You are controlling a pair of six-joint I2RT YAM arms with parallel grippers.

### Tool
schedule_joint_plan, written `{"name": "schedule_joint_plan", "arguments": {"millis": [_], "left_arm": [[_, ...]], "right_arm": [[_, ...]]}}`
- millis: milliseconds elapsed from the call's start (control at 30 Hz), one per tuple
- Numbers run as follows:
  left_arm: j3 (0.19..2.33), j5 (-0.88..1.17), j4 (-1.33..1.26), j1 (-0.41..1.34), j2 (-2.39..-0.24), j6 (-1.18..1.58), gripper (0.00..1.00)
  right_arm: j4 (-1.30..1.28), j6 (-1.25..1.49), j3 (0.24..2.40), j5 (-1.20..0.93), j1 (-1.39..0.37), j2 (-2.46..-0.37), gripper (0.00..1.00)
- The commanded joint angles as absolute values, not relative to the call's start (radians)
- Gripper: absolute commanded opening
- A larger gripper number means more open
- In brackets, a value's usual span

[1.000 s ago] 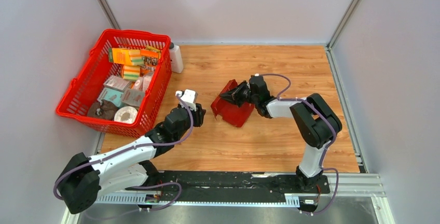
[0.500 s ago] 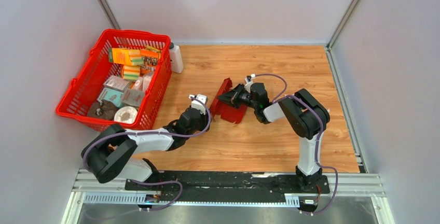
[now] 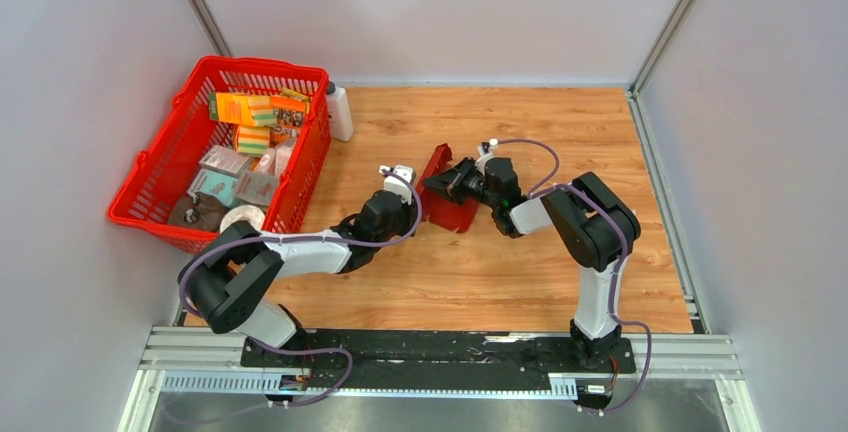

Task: Fold the paper box

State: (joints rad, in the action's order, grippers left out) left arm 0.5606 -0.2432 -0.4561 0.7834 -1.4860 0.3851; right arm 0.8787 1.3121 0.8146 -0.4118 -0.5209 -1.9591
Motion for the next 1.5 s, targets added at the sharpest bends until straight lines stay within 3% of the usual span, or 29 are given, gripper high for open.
{"name": "schedule_joint_plan", "arguments": {"millis": [0,133,267,467,600,767,900,1100,1300,1467], "left_arm": [[0.656,-0.265,-0.457,0.781,-1.526,0.42,0.34],[0.661,-0.281,-0.491,0.781,-1.551,0.426,0.29],[0.666,-0.284,-0.529,0.779,-1.569,0.376,0.35],[0.712,-0.337,-0.428,0.781,-1.6,0.377,0.33],[0.706,-0.377,-0.426,0.782,-1.611,0.396,0.5],[0.744,-0.469,-0.425,0.795,-1.646,0.385,0.53],[0.799,-0.544,-0.37,0.807,-1.687,0.38,0.34],[0.946,-0.873,-0.097,0.867,-1.773,0.459,0.05],[0.922,-0.942,-0.124,0.879,-1.81,0.518,0.0],[0.799,-0.83,-0.398,0.881,-1.786,0.424,0.0]], "right_arm": [[0.903,1.325,0.775,-0.367,-0.548,-1.936,0.0],[0.917,1.35,0.717,-0.302,-0.554,-1.907,0.0],[0.865,1.373,0.727,-0.321,-0.558,-1.91,0.0],[0.93,1.419,0.701,-0.313,-0.561,-1.93,0.0],[0.923,1.439,0.683,-0.296,-0.561,-1.913,0.0],[0.908,1.511,0.67,-0.285,-0.564,-1.899,0.0],[0.838,1.519,0.666,-0.249,-0.581,-1.861,0.0],[0.706,1.569,0.629,-0.137,-0.635,-1.747,0.0],[0.658,1.632,0.563,-0.026,-0.673,-1.666,0.0],[0.595,1.507,0.595,-0.037,-0.655,-1.638,0.0]]}}
